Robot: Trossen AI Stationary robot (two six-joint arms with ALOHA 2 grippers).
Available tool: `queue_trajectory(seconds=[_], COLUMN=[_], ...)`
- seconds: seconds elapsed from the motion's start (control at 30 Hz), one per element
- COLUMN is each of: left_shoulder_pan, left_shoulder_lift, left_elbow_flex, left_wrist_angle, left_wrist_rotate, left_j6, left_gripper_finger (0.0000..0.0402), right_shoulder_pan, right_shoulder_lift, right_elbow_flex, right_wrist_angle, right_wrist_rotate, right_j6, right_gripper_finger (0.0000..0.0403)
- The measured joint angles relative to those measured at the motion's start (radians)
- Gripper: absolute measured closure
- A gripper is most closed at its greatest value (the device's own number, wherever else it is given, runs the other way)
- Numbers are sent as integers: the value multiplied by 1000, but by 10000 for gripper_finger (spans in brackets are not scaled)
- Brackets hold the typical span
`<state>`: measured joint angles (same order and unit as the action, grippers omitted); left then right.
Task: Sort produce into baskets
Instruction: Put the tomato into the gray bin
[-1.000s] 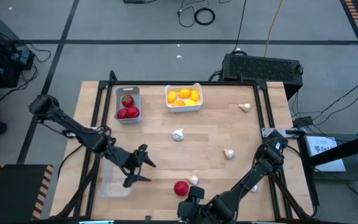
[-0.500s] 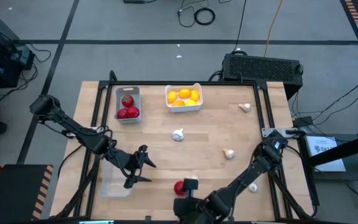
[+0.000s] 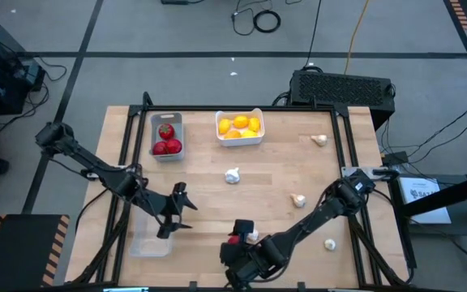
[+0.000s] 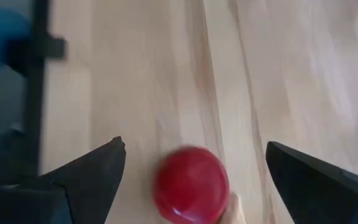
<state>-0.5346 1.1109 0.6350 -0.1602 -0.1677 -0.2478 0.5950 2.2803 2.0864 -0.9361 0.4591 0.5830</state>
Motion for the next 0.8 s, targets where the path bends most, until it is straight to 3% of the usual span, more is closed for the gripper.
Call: queue_trajectory(seconds=[0.37, 0.8], left_shoulder_pan=[0, 0], left_shoulder_lift=[-248, -278], left_elbow_flex=[0, 0], left_wrist_angle=[-113, -135], left_wrist_rotate=[-61, -77], left_j6=[19, 19], left_gripper_finger=[96, 96], right_shoulder_pan=[-35, -50], right_shoulder_lift=[1, 1], right_elbow_flex=[-162, -328], right_wrist_angle=[111, 234], right_wrist_rotate=[-100, -127], right_j6=[43, 136], right_gripper_finger=[28, 28])
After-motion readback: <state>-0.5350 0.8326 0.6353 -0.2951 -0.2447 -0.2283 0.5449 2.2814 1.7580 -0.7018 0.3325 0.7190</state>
